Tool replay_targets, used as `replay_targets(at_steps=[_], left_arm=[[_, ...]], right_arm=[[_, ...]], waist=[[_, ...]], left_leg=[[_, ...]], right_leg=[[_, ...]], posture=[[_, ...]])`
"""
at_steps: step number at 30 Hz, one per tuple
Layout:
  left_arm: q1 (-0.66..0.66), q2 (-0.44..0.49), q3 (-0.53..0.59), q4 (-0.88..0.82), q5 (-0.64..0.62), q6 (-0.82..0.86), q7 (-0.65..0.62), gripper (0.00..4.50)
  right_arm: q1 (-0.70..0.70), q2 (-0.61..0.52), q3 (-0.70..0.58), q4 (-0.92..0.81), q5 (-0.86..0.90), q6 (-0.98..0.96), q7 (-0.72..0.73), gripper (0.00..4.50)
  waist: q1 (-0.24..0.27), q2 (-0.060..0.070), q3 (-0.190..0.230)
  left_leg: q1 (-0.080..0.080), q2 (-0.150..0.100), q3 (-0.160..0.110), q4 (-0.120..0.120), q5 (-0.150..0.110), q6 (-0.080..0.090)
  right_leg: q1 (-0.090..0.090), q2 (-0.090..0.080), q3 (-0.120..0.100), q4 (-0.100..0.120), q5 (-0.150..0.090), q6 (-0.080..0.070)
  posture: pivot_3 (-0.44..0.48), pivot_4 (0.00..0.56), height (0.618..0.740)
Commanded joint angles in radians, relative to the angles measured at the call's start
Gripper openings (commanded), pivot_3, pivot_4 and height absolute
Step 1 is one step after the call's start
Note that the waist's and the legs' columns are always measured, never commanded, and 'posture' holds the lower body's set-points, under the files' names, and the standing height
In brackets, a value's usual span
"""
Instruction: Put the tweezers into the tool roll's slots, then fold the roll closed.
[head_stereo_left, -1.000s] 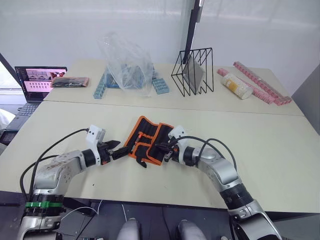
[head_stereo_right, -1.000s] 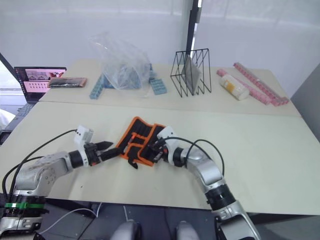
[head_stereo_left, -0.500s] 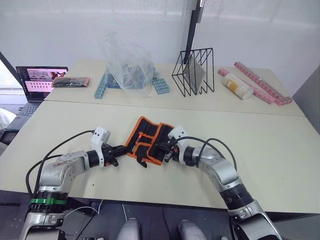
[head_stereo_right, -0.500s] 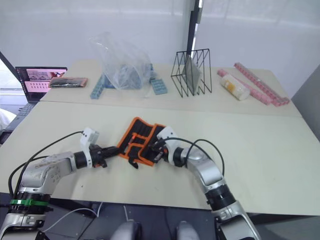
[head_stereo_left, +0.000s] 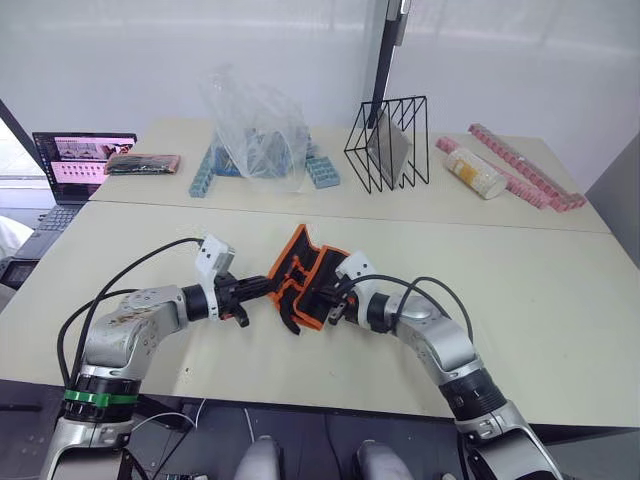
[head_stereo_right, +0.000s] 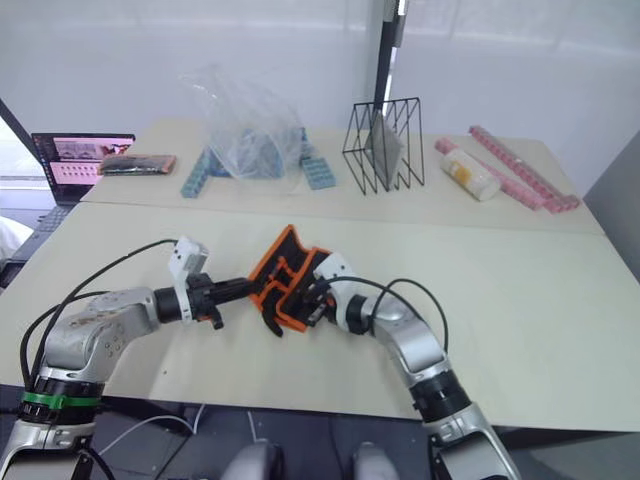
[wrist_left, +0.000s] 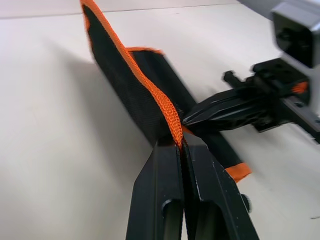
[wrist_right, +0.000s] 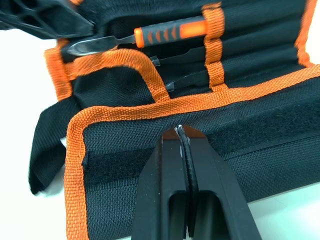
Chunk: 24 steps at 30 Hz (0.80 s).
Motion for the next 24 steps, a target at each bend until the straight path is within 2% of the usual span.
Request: replay_targets(at_steps=[1,5,9,12,17,24], left_arm=[[-0.021,-0.015,-0.069,-0.051,0.018,-0.025,-0.026,0.02],[-0.037,-0.026,-0.164,0.015,0.123,-0.095,-0.022,0.02],[-0.089,-0.081,-0.203,0.094,0.171,-0.116,0.011,0.02],[-0.106,-0.089,-0.251,0.136,0.228,-0.136,0.002,0.02],[-0.086,-0.105,-0.306,0.132,0.259,-0.145,-0.025,0.02],[-0.056,-0.078,-0.358,0.131,0.32,-0.189,-0.073,0.02]], right_arm=[[0.02,-0.006,-0.007,-0.008,-0.017,0.02,-0.014,0.0],[0.025,-0.006,-0.008,-0.017,-0.019,0.028,-0.016,0.0],[0.028,-0.009,-0.008,-0.025,-0.019,0.035,-0.017,0.0],[0.029,-0.011,-0.011,-0.032,-0.018,0.04,-0.019,0.0],[0.025,-0.01,-0.04,-0.063,-0.001,0.072,-0.03,0.0],[-0.003,-0.023,-0.132,-0.099,0.06,0.128,-0.03,0.0]], waist=[[0.002,0.0,0.0],[0.002,0.0,0.0],[0.007,0.0,0.0],[0.011,0.0,0.0],[0.021,0.0,0.0],[0.023,0.0,0.0]], left_leg=[[0.0,0.0,0.0,0.0,0.0,0.0],[0.0,0.0,0.0,0.0,0.0,0.0],[0.0,-0.001,0.0,0.0,0.0,0.0],[0.0,-0.001,0.0,0.001,0.0,0.0],[0.001,-0.001,0.0,0.002,0.0,0.0],[0.001,-0.001,0.0,0.002,0.0,0.0]], right_leg=[[0.0,0.0,0.0,0.0,0.0,0.0],[0.0,0.0,0.0,0.0,0.0,0.0],[0.0,0.0,0.0,-0.001,0.0,0.0],[0.001,0.0,0.0,-0.001,0.0,0.0],[0.002,0.0,0.0,0.0,0.0,0.0],[0.002,0.0,0.0,0.0,0.0,0.0]], posture=[[0.0,0.15,0.689],[0.0,0.15,0.689],[0.0,0.15,0.689],[0.0,0.15,0.689],[0.0,0.15,0.689],[0.0,0.15,0.689]])
